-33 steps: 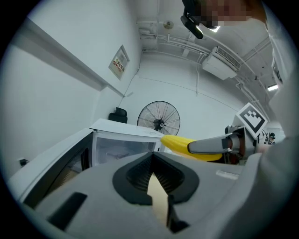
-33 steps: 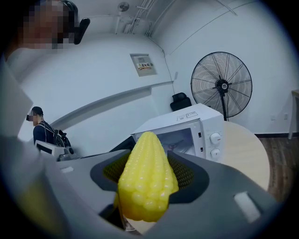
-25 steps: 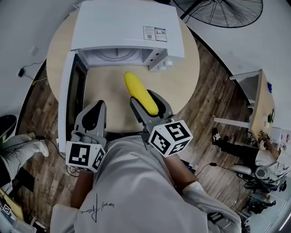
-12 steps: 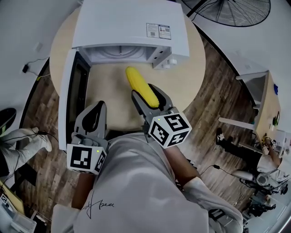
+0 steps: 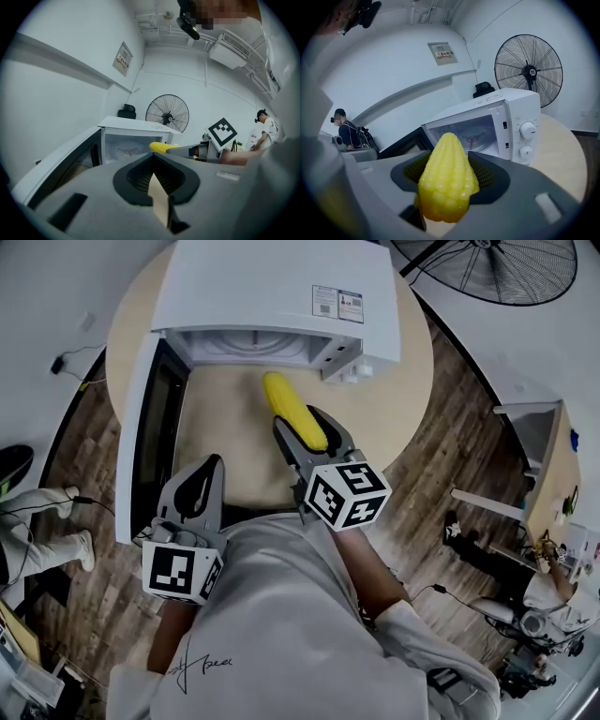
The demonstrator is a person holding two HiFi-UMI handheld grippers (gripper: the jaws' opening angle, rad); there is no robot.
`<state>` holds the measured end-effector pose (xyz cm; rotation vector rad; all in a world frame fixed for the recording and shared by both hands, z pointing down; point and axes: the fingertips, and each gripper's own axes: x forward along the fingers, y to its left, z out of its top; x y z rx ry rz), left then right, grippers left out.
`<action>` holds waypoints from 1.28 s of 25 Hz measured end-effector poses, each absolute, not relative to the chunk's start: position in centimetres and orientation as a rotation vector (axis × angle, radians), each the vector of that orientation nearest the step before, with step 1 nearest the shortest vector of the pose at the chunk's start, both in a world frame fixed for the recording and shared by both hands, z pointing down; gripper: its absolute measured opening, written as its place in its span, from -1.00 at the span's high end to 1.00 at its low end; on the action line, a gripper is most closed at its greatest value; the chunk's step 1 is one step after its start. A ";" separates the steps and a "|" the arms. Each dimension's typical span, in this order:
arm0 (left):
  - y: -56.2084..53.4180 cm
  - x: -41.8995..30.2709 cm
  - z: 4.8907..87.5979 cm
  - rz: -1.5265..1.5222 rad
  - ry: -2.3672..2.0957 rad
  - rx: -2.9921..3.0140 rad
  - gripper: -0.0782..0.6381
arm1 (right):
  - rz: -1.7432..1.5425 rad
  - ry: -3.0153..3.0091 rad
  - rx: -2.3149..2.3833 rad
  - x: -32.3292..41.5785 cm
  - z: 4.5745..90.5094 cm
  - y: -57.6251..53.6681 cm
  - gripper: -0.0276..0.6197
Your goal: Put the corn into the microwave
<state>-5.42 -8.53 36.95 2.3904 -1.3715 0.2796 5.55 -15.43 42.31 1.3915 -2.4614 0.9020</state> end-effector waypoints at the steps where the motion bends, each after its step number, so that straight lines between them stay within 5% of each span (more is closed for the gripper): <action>1: -8.5 -5.4 37.0 0.283 -1.374 2.386 0.81 | 0.903 -2.461 1.390 5.6 42.5 -15.7 0.11; 32: -8.8 -5.0 38.2 0.256 -1.339 2.280 0.80 | 0.764 -2.401 1.346 4.0 48.3 -22.7 0.11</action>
